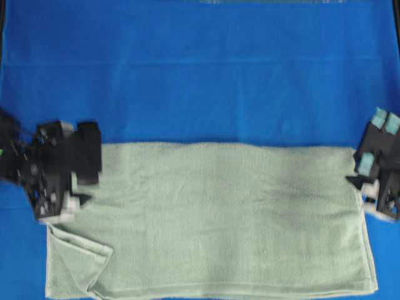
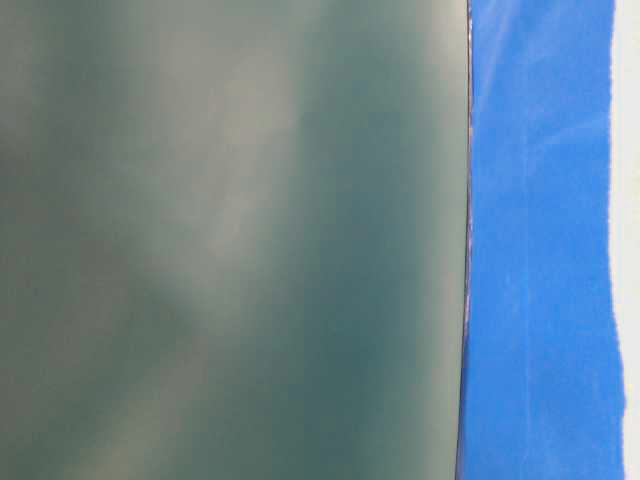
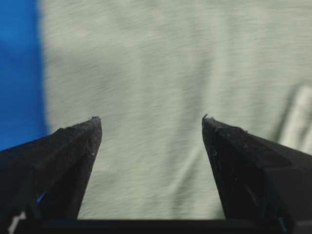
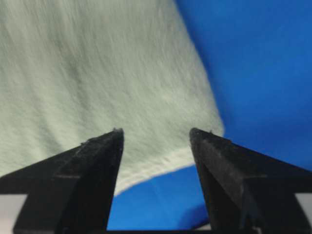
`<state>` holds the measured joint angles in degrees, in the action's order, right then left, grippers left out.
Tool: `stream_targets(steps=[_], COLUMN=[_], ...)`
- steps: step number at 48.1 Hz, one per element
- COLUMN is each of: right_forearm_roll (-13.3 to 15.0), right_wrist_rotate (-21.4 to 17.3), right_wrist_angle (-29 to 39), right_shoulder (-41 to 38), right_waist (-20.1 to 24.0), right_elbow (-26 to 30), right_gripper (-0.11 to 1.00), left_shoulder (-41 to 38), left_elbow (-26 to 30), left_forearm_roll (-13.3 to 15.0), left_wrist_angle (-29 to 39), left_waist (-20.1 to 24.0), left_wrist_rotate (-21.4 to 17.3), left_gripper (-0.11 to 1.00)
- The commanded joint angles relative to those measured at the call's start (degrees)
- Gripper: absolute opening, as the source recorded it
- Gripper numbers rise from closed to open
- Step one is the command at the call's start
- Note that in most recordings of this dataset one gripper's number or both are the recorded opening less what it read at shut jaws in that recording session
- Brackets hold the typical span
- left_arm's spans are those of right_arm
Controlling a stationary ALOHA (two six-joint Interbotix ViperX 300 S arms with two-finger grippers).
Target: Fold a bath towel.
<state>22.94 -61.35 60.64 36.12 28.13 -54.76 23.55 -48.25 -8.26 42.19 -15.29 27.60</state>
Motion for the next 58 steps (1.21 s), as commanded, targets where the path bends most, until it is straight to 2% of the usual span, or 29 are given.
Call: stream_targets(steps=[1,9,20,28,34,37,40,46,48,50,58], right_forearm_roll=[-1.7,-2.9,-2.8,-2.8,-2.6,-2.6,-2.6,-2.9,-3.3,-3.7,-3.8], right_wrist_rotate=[2.7,7.4,10.4,12.6,12.7,12.7,12.7,12.6,12.6,12.6,12.6], right_wrist_angle=[-2.2,-10.5,-22.2,-30.6,-32.4,-32.1,-31.8,-31.8,-31.9,-31.8,-29.4], right_shoulder=[0.2,-3.1,-12.8,-20.3,-23.5,-24.0,-23.9,-23.4,-23.0,-22.7,-20.0], right_waist=[-4.3,-10.2,-18.0,-20.8,-21.4,-21.4,-21.4,-21.4,-21.4,-21.4,-21.4], right_elbow=[-1.1,-4.4,-8.7,-9.0,-8.2,-8.1,-8.3,-8.7,-8.9,-8.9,-8.2], right_gripper=[0.6,0.6,0.6,0.6,0.59,0.57,0.5,0.21,0.15,0.15,0.15], left_shoulder=[1.3,-0.6,-5.9,-10.5,-12.2,-12.3,-12.4,-12.4,-12.4,-12.3,-10.5], left_elbow=[-1.4,-5.3,-12.5,-16.6,-16.6,-16.3,-16.2,-16.2,-16.2,-16.2,-14.8], left_forearm_roll=[-1.6,-3.3,-4.8,-4.9,-4.8,-4.7,-4.6,-4.6,-4.6,-4.6,-4.4], left_wrist_angle=[-1.2,-4.5,-13.4,-21.8,-23.8,-23.8,-23.9,-24.1,-24.1,-24.1,-21.4], left_waist=[2.5,5.0,9.9,12.9,12.8,12.7,12.4,11.9,11.9,12.0,11.9], left_wrist_rotate=[-0.3,-0.4,-0.1,-0.1,0.1,0.2,0.3,-0.3,-0.1,0.3,-0.3], left_gripper=[0.78,0.78,0.79,0.79,0.76,0.69,0.56,0.23,0.15,0.12,0.12])
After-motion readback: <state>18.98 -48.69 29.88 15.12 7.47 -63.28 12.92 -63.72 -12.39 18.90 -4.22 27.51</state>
